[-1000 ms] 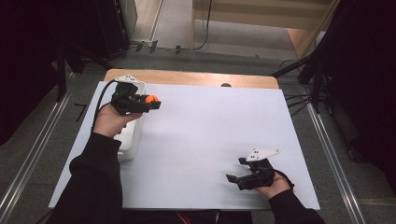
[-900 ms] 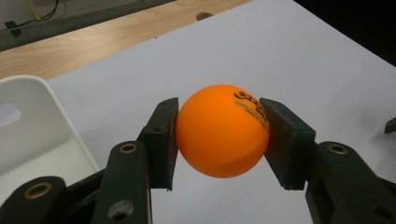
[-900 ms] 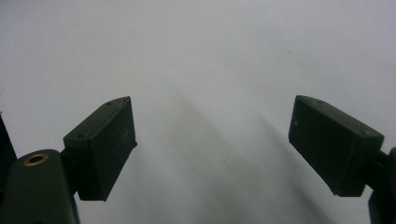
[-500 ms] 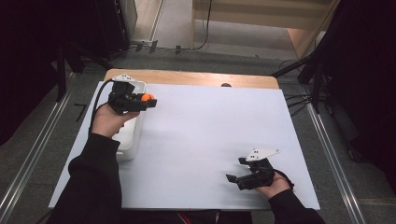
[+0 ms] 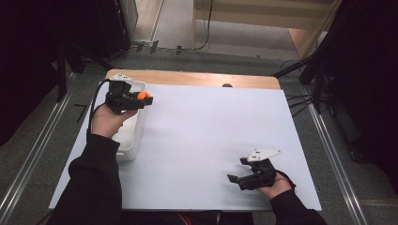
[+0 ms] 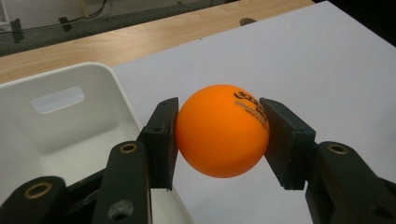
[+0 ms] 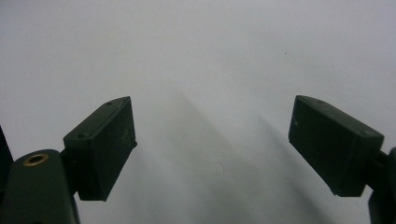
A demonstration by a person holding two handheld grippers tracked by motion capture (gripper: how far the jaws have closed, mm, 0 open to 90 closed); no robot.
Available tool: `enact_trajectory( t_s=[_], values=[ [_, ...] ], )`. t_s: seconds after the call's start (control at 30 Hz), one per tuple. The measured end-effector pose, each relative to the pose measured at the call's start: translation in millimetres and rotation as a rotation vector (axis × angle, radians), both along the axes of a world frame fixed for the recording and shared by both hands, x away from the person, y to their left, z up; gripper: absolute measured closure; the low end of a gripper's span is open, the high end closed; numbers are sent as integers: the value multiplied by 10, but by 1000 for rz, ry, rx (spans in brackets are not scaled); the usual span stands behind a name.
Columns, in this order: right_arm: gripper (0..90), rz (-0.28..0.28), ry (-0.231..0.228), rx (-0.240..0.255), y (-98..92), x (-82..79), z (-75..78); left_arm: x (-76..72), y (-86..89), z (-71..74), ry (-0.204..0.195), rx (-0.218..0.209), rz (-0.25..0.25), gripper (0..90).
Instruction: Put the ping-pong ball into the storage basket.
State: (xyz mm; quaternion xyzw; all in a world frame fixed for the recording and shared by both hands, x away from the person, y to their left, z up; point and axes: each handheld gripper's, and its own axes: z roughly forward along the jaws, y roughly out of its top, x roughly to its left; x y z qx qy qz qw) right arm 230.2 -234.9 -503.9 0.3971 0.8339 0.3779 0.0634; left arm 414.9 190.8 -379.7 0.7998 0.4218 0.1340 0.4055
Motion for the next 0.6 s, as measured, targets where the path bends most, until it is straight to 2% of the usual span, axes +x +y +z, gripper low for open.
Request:
enact_trajectory(
  t_s=[0.07,0.2,0.43,0.6],
  values=[
    [137,2,-1,-1,6,0,1,6,7,-6,-6,12,20,505],
    [137,5,2,-4,9,0,0,19,31,-9,-4,-4,37,506],
    [137,4,1,-4,8,-1,0,39,99,-18,-12,15,73,506],
    [137,4,2,-2,8,-4,3,59,138,-38,-12,14,94,506]
  ],
)
